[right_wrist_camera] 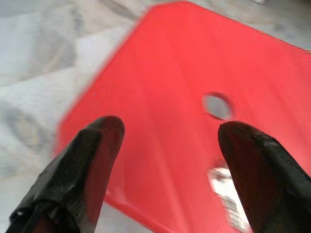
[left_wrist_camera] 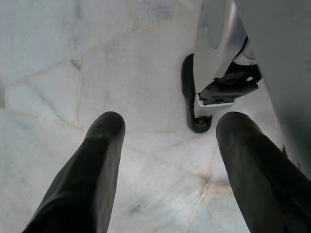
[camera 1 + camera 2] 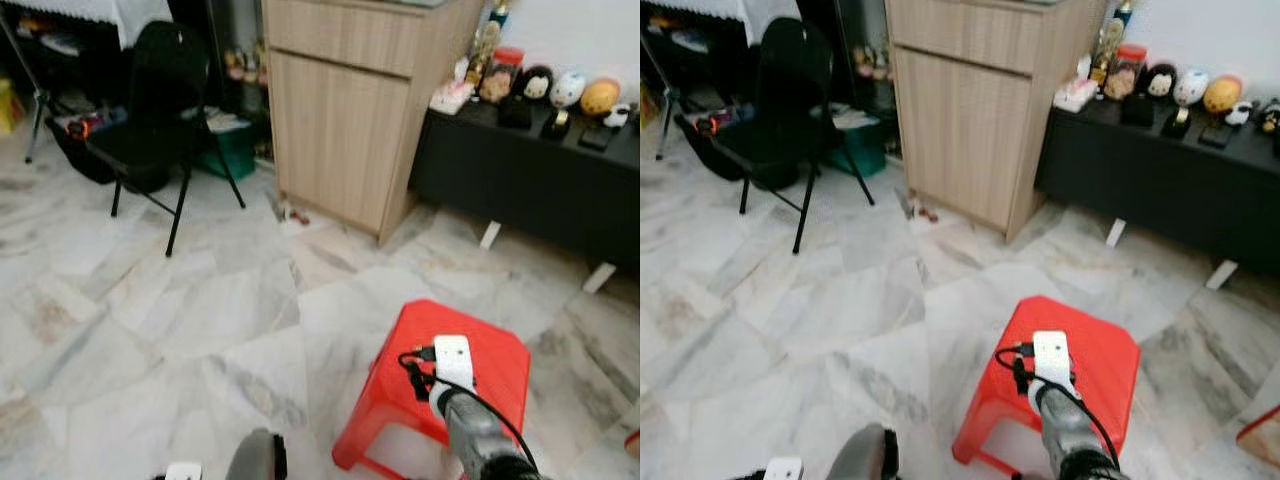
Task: Hang keys on a hook
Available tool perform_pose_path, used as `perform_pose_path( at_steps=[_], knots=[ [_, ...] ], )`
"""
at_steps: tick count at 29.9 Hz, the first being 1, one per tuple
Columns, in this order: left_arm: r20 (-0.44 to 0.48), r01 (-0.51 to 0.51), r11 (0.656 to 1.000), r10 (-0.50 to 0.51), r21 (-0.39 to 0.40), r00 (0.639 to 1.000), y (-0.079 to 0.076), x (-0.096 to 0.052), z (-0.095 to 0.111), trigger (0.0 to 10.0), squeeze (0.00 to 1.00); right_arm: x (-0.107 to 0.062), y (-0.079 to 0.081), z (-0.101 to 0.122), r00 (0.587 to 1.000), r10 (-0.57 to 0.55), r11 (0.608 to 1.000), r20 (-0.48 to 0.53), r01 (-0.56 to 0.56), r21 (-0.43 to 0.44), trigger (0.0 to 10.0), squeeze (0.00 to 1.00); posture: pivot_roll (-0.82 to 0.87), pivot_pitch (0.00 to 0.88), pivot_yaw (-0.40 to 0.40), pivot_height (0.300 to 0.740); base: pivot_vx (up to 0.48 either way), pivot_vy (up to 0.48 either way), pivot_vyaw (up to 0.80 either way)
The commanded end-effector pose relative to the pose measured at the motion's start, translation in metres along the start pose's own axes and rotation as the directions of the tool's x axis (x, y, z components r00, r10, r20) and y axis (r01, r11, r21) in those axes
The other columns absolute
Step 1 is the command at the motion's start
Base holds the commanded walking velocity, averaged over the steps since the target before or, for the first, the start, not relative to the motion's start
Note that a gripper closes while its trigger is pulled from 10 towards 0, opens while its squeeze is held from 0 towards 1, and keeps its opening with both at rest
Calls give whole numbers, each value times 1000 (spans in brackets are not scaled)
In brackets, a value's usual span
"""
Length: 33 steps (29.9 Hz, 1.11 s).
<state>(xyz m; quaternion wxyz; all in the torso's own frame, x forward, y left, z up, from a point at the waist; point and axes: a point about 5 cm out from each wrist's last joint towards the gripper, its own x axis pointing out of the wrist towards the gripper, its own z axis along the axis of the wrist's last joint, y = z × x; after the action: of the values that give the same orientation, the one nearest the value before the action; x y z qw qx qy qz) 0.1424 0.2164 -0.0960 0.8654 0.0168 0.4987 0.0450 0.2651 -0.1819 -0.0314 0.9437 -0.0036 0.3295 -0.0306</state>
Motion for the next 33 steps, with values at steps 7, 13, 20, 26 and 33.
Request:
perform_pose_path(
  at_steps=[7,13,20,26,33],
  knots=[
    [4,25,1000,-25,11,1000,-6,1,2,10000,0,1,4,5,1000,-12,1000,9,12,25,10000,0,44,6,-55,635,259,0,0],
    [9,26,1000,-26,11,1000,-7,1,5,10000,0,1,-1,3,997,-79,995,-17,80,55,10000,0,43,7,-55,635,299,0,-176],
    [9,22,1000,-22,17,1000,-7,2,5,10000,0,1,-3,4,998,-68,996,1,68,51,10000,0,43,9,-56,635,160,0,-176],
    [10,19,1000,-20,19,1000,-7,2,6,10000,0,1,-3,3,997,-77,996,-17,78,44,10000,0,45,11,-57,635,0,0,0],
    [6,17,1000,-17,20,1000,-4,1,4,10000,0,-1,2,-12,992,-19,999,-128,13,-50,10000,0,43,13,-56,635,0,0,0]
  ],
)
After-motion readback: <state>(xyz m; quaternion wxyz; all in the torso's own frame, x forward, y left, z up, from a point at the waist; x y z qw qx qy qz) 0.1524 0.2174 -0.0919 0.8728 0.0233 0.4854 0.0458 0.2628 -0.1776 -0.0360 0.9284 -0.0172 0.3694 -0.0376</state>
